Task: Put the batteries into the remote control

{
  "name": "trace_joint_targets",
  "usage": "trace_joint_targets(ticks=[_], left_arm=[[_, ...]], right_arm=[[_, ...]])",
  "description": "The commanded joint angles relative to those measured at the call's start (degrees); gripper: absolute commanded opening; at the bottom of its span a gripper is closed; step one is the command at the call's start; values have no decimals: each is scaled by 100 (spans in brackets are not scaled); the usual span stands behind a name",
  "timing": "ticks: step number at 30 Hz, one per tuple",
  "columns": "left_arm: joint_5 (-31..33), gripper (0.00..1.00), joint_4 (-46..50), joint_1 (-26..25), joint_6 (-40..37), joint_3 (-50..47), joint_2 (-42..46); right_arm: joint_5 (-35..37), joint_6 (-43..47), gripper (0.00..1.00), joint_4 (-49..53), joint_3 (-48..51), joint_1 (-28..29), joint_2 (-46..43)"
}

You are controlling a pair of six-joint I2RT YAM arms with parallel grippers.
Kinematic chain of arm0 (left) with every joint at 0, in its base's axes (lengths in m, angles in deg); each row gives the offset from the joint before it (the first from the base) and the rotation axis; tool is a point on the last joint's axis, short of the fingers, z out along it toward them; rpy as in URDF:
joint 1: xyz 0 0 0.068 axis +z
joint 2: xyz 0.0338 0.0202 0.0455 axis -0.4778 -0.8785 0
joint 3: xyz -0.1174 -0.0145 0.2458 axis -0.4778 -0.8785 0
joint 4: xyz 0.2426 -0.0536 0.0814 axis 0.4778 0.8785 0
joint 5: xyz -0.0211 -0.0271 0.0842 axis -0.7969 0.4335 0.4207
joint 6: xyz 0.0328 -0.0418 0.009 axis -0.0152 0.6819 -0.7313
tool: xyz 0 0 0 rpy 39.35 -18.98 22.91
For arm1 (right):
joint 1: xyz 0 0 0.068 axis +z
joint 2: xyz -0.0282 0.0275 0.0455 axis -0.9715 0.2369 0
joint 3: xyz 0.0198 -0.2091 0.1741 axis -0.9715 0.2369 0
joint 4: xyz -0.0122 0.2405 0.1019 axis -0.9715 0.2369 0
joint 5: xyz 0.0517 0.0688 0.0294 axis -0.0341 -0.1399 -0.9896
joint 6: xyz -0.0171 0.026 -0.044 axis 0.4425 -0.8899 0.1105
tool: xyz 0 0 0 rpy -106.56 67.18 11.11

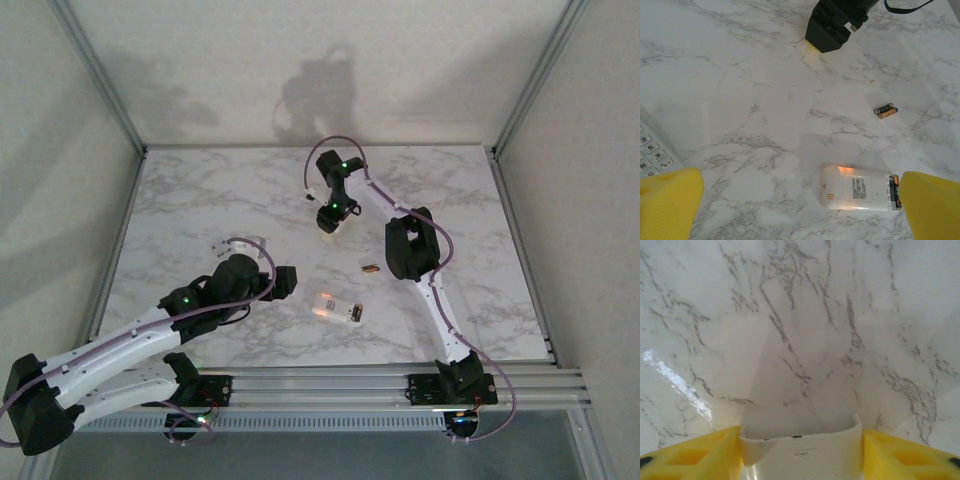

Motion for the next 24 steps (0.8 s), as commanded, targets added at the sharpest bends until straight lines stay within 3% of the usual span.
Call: trace_joint_targets(ticks=[1, 3, 8, 17, 24], left_arm=[[20, 100, -74, 62, -80, -45, 7], [21, 100, -104, 62, -51, -76, 45], [-43, 100, -143, 73, 94, -174, 208], [-460, 100, -79, 407, 530, -406, 829], [-682, 99, -125, 449, 486, -597, 1027]], right_arm=[[93, 102, 52, 162, 256, -21, -196], [63, 79, 47, 67, 447, -22, -519], [-42, -143, 46, -169, 1424, 3, -1776], [167, 287, 45, -1469, 5566, 642, -5030], [62, 655, 42, -1895, 7343, 1131, -6440]])
